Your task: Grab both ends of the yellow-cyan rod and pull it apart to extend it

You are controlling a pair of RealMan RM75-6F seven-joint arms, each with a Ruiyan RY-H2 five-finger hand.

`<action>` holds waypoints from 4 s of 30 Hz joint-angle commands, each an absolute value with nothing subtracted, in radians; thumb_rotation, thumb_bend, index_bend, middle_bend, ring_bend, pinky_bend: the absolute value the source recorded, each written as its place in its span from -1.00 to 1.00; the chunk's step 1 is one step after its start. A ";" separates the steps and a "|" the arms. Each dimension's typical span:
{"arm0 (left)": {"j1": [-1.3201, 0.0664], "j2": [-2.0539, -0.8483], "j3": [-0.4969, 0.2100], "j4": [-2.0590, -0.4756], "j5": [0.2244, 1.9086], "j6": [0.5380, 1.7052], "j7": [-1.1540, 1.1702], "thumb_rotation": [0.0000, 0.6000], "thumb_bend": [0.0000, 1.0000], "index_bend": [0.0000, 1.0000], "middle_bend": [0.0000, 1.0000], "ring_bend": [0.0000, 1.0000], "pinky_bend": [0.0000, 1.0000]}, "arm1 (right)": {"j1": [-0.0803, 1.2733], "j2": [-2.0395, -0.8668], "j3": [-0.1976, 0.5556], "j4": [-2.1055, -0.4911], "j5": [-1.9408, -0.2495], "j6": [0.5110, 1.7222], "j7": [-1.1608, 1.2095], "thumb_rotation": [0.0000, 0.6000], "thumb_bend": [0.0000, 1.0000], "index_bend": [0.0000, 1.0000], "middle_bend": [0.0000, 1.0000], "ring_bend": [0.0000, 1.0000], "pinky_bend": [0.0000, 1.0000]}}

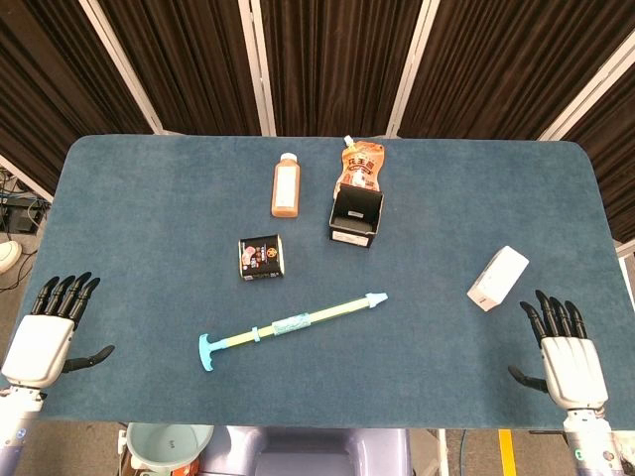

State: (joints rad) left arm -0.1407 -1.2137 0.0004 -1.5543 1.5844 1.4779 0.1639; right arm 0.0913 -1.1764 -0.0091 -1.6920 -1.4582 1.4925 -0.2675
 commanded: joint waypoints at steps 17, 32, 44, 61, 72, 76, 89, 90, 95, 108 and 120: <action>-0.156 -1.253 -0.037 -1.512 1.548 1.471 0.201 1.00 -0.69 -0.98 -0.90 -0.89 -0.86 | 0.192 -1.383 0.086 -1.535 -1.420 1.388 -0.303 1.00 -0.62 -0.65 -0.94 -0.92 -0.87; -0.158 -1.254 -0.035 -1.516 1.569 1.486 0.182 1.00 -0.62 -0.99 -0.89 -0.89 -0.86 | 0.348 -1.582 0.114 -1.453 -1.432 1.230 -0.445 1.00 -0.36 -0.21 -0.77 -0.85 -0.87; -0.167 -1.245 -0.024 -1.527 1.567 1.457 0.176 1.00 -0.63 -1.00 -0.89 -0.89 -0.86 | 0.436 -1.698 0.150 -1.455 -1.346 1.131 -0.599 1.00 -0.37 -0.25 -0.78 -0.82 -0.87; -0.187 -1.236 -0.037 -1.527 1.528 1.410 0.162 1.00 -0.64 -1.00 -0.89 -0.89 -0.86 | 0.533 -1.796 0.214 -1.412 -1.208 1.072 -0.741 1.00 -0.36 -0.27 -0.79 -0.83 -0.87; -0.205 -1.236 -0.046 -1.520 1.502 1.376 0.157 1.00 -0.64 -1.00 -0.89 -0.89 -0.86 | 0.564 -1.823 0.215 -1.335 -1.178 1.044 -0.702 1.00 -0.32 -0.02 -0.75 -0.82 -0.87; -0.207 -1.238 -0.045 -1.522 1.501 1.373 0.162 1.00 -0.64 -1.00 -0.89 -0.89 -0.86 | 0.569 -1.824 0.214 -1.327 -1.186 1.054 -0.682 1.00 -0.31 0.19 -0.71 -0.80 -0.87; -0.226 -1.271 -0.038 -1.488 1.548 1.383 0.155 1.00 -0.66 -0.75 -0.88 -0.89 -0.86 | 0.564 -1.817 0.186 -1.333 -1.190 1.084 -0.680 1.00 -0.31 0.44 -0.64 -0.76 -0.86; -0.231 -1.285 -0.038 -1.472 1.561 1.387 0.144 1.00 -0.66 -0.68 -0.87 -0.89 -0.84 | 0.563 -1.816 0.184 -1.334 -1.190 1.086 -0.680 1.00 -0.31 0.46 -0.63 -0.74 -0.84; -0.256 -1.406 -0.043 -1.343 1.644 1.447 0.088 1.00 -0.66 -0.33 -0.83 -0.89 -0.69 | 0.558 -1.808 0.178 -1.351 -1.192 1.103 -0.681 1.00 -0.31 0.50 -0.60 -0.72 -0.82; -0.335 -1.575 -0.062 -1.199 1.638 1.376 0.000 1.00 -0.68 -0.24 -0.83 -0.89 -0.69 | 0.556 -1.774 0.176 -1.410 -1.197 1.134 -0.684 1.00 -0.31 0.50 -0.60 -0.72 -0.82; -0.408 -1.700 -0.094 -1.116 1.600 1.302 0.041 1.00 -0.70 -0.13 -0.80 -0.89 -0.69 | 0.557 -1.749 0.174 -1.472 -1.182 1.140 -0.686 1.00 -0.31 0.50 -0.60 -0.71 -0.82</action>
